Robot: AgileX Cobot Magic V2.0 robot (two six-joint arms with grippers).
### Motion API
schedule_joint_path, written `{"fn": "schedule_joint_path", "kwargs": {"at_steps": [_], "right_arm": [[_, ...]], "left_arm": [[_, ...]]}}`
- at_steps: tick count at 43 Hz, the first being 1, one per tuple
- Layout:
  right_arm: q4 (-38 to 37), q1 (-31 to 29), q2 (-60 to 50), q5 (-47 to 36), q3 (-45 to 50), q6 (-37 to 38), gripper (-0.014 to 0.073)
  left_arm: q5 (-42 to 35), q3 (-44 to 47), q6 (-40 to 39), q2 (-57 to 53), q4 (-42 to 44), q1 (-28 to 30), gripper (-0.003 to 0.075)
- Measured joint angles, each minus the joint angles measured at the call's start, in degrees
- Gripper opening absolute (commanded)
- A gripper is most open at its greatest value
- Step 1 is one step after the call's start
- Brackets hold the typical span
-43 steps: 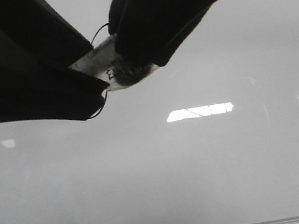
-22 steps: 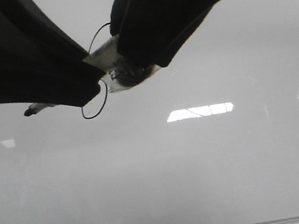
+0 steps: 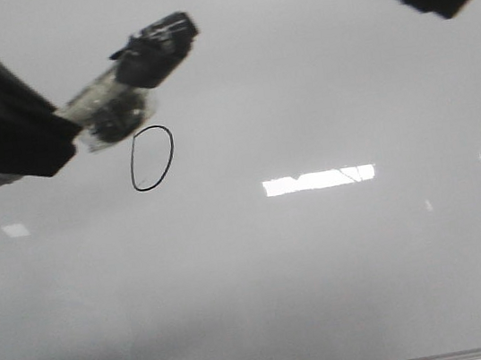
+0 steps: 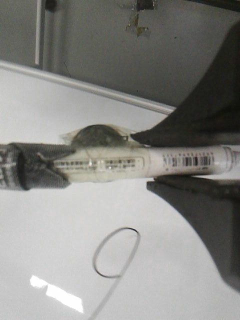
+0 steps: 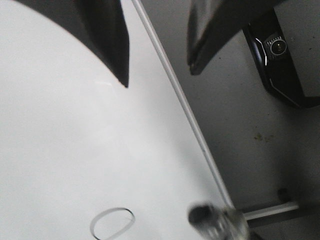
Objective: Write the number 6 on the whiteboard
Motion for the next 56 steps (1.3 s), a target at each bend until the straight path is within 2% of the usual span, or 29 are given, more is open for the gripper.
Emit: {"fn": "schedule_joint_path", "kwargs": {"at_steps": [4,12,20,26,31,43,56], "right_arm": [[0.00,-6.12,-7.67,0.00,5.54,1.46,0.0311],[0.00,-15.32,-23.22,-3.95,15.79,8.14,0.0309],[0.00,-18.50,-32.55,-7.18,22.96,11.44,0.0309],[0.00,-18.62,-35.03,-8.15,25.45,12.00,0.0309],[0.61,-18.62,-35.14,-8.95,25.56,12.09,0.0309],[1.40,-18.62,-35.14,-9.63,25.56,12.09,0.0309],[1.40,-18.72,-35.28,-10.08,26.77,12.13,0.0309]], "left_arm": [[-0.12,2.44,-1.55,-2.99,-1.47,6.14,-0.0011],[-2.44,6.26,-14.16,-9.88,-2.10,23.98,-0.0011],[-3.88,8.32,-19.27,-11.05,-3.31,41.84,-0.0011],[-9.96,10.12,-19.73,-8.09,-6.53,49.99,-0.0011],[-16.76,11.65,-19.77,-3.77,-7.55,51.82,-0.0011],[-34.30,11.87,-19.86,12.01,-8.07,50.95,-0.0011],[-44.50,11.66,-19.86,21.12,-7.52,49.07,-0.0007]]}}
